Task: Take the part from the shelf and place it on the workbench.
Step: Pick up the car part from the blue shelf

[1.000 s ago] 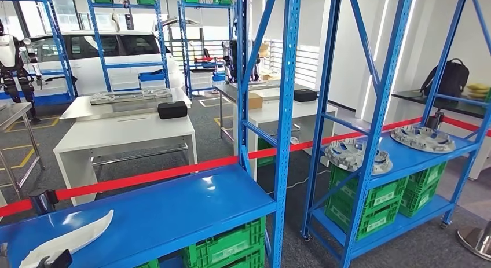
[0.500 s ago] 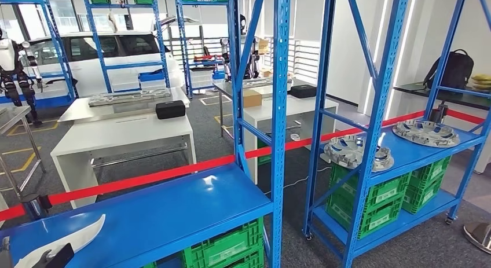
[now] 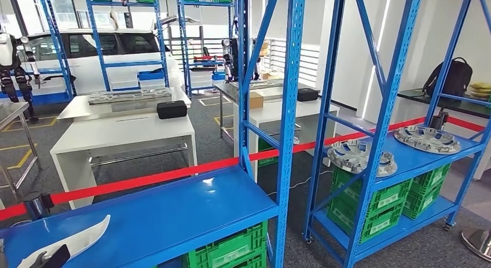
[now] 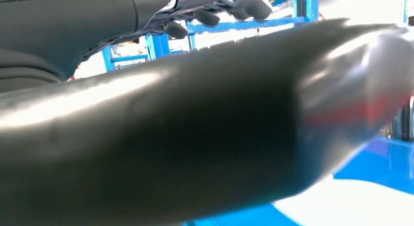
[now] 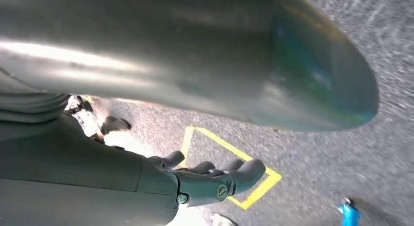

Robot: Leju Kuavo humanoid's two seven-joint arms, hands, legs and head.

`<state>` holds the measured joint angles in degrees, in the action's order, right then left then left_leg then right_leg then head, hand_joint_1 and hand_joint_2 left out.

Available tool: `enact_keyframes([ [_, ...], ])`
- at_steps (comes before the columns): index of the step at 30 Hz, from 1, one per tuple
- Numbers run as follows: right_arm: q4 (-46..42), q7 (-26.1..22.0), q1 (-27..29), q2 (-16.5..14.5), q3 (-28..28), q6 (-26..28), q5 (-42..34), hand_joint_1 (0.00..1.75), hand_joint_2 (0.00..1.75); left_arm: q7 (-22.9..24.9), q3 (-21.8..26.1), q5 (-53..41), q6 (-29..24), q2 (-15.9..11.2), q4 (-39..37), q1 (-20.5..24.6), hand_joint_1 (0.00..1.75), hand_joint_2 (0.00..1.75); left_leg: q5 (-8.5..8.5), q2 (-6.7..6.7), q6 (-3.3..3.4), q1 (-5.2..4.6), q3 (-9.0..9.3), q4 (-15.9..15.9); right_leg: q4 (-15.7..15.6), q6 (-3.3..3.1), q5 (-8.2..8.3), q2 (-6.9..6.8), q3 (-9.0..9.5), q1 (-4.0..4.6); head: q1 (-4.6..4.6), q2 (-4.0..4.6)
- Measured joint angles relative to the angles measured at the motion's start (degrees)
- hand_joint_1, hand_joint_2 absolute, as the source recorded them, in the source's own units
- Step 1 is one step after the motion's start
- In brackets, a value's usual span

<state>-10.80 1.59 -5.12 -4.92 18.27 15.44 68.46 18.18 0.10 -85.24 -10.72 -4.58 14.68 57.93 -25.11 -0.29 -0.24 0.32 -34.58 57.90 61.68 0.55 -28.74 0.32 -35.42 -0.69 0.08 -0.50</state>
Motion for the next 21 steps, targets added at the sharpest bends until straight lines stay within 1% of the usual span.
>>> enact_keyframes([
  [1,0.0,0.0,0.0,0.0,0.0,0.0,0.0,0.00,0.00,0.0,0.0,0.0,-0.1,0.0,0.0,0.0,0.00,0.00,-0.04,0.06,0.26,0.10,0.19,-0.1,2.9,0.18,-1.36,-0.05,-1.53,-0.01,0.09,0.00],
  [3,0.0,0.2,0.1,0.0,0.0,0.0,0.1,0.00,0.00,0.0,0.2,0.0,-0.2,0.0,-0.1,-0.3,0.00,0.00,-0.26,0.09,0.61,0.07,0.27,0.0,10.5,0.42,-4.05,-0.08,-5.66,0.03,0.22,0.00],
  [4,0.0,0.2,0.1,0.0,0.1,-0.1,0.1,0.00,0.00,0.0,0.2,0.0,-0.2,0.0,-0.1,-0.5,0.00,0.00,-0.38,0.09,0.68,0.05,0.29,0.1,12.9,0.47,-4.43,-0.08,-7.24,0.03,0.25,0.00],
  [5,0.0,0.3,0.2,0.0,0.1,-0.1,0.1,0.00,0.00,0.0,0.3,0.0,-0.2,0.0,-0.2,-0.7,0.00,0.00,-0.53,0.07,0.69,0.05,0.34,0.2,13.3,0.47,-3.74,-0.08,-7.84,0.03,0.27,0.00],
  [6,0.0,0.3,0.2,0.0,0.1,-0.1,0.1,0.00,0.00,0.0,0.4,0.0,-0.3,0.0,-0.2,-0.9,0.00,0.00,-0.72,0.03,0.65,0.05,0.41,0.3,11.4,0.40,-2.04,-0.09,-7.25,0.01,0.29,0.00],
  [7,0.0,0.3,0.2,0.0,0.2,-0.1,0.1,0.00,0.00,0.0,0.4,0.0,-0.3,0.0,-0.2,-1.0,0.00,0.00,-0.96,-0.01,0.51,0.07,0.50,0.6,7.6,0.29,0.21,-0.12,-5.64,-0.01,0.31,0.00],
  [8,0.0,0.3,0.1,0.0,0.2,-0.1,0.1,0.00,0.00,0.0,0.5,0.0,-0.3,0.0,-0.2,-1.0,0.00,0.00,-1.24,-0.05,0.29,0.00,0.55,0.8,3.6,0.12,1.82,-0.16,-3.83,0.02,0.31,0.00],
  [9,0.0,0.3,0.0,0.0,0.2,-0.1,0.2,0.00,0.00,0.0,0.6,0.0,-0.4,0.0,-0.1,-0.9,0.00,0.00,-1.50,-0.09,0.00,-0.09,0.55,1.0,0.5,-0.11,2.88,-0.16,-2.31,0.05,0.29,0.00],
  [10,0.0,0.3,0.0,0.0,0.2,-0.1,0.2,0.00,0.00,0.0,0.6,0.0,-0.4,-0.1,-0.1,-0.9,0.00,0.00,-1.68,-0.12,-0.31,-0.20,0.55,1.1,-1.2,-0.35,3.16,-0.16,-1.45,0.12,0.25,0.00],
  [11,0.0,0.3,0.0,0.0,0.3,-0.2,0.3,0.00,0.00,0.0,0.7,0.0,-0.5,-0.1,-0.1,-0.9,0.00,0.00,-1.77,-0.15,-0.65,-0.28,0.55,1.1,-1.6,-0.64,2.87,-0.13,-1.20,0.24,0.19,0.00],
  [13,0.0,0.3,0.0,0.0,0.3,-0.2,0.4,0.00,0.00,-0.1,0.8,0.0,-0.5,-0.2,-0.1,-0.9,0.00,0.00,-1.87,-0.14,-1.30,-0.24,0.64,0.9,-1.9,-1.31,2.96,-0.07,-0.99,0.22,0.18,0.00],
  [14,0.0,0.2,0.0,0.0,0.3,-0.2,0.4,0.00,0.00,-0.2,0.9,0.0,-0.5,-0.1,-0.1,-0.9,0.00,0.00,-2.21,-0.10,-1.64,-0.19,0.51,1.3,-2.1,-1.68,3.00,-0.06,-0.78,0.12,0.12,0.00],
  [15,0.0,0.2,0.0,0.0,0.4,-0.2,0.4,0.00,0.00,-0.2,0.9,0.0,-0.5,-0.1,0.0,-0.8,0.00,0.00,-3.04,-0.05,-1.96,-0.13,-0.05,2.6,-2.3,-2.00,3.04,-0.05,-0.55,-0.02,0.06,0.00],
  [16,0.0,0.2,-0.1,0.0,0.4,-0.1,0.4,0.00,0.00,-0.3,0.9,0.0,-0.6,-0.1,0.0,-0.8,0.00,0.00,-4.36,-0.01,-2.26,-0.06,-1.23,5.1,-2.5,-2.27,3.02,-0.05,-0.33,-0.13,-0.05,0.00],
  [18,0.0,0.2,0.0,0.0,0.6,-0.1,0.4,0.00,0.00,-0.3,1.0,0.0,-0.6,-0.1,-0.1,-0.9,0.00,0.00,-7.51,0.02,-2.68,0.02,-5.08,12.7,-2.5,-2.57,2.82,-0.03,-0.12,-0.13,-0.21,0.00],
  [19,0.0,0.2,0.0,0.0,0.6,-0.2,0.5,0.00,0.00,-0.3,1.0,0.0,-0.7,-0.1,-0.1,-1.1,0.00,0.00,-8.24,0.02,-2.79,0.05,-6.85,15.7,-2.5,-2.62,2.70,-0.01,-0.05,-0.13,-0.23,0.00],
  [20,0.0,0.3,0.1,0.0,0.7,-0.2,0.6,0.00,0.00,-0.3,1.0,0.0,-0.7,-0.1,-0.2,-1.3,0.00,0.00,-7.89,0.02,-2.78,0.06,-7.77,16.8,-2.4,-2.62,2.57,0.01,0.04,-0.13,-0.26,0.00],
  [21,0.0,0.3,0.1,0.0,0.8,-0.3,0.8,0.00,0.00,-0.3,1.0,0.0,-0.7,-0.1,-0.2,-1.5,0.00,0.00,-6.42,0.02,-2.70,0.06,-7.53,15.6,-2.4,-2.56,2.44,0.03,0.19,-0.13,-0.28,0.00],
])
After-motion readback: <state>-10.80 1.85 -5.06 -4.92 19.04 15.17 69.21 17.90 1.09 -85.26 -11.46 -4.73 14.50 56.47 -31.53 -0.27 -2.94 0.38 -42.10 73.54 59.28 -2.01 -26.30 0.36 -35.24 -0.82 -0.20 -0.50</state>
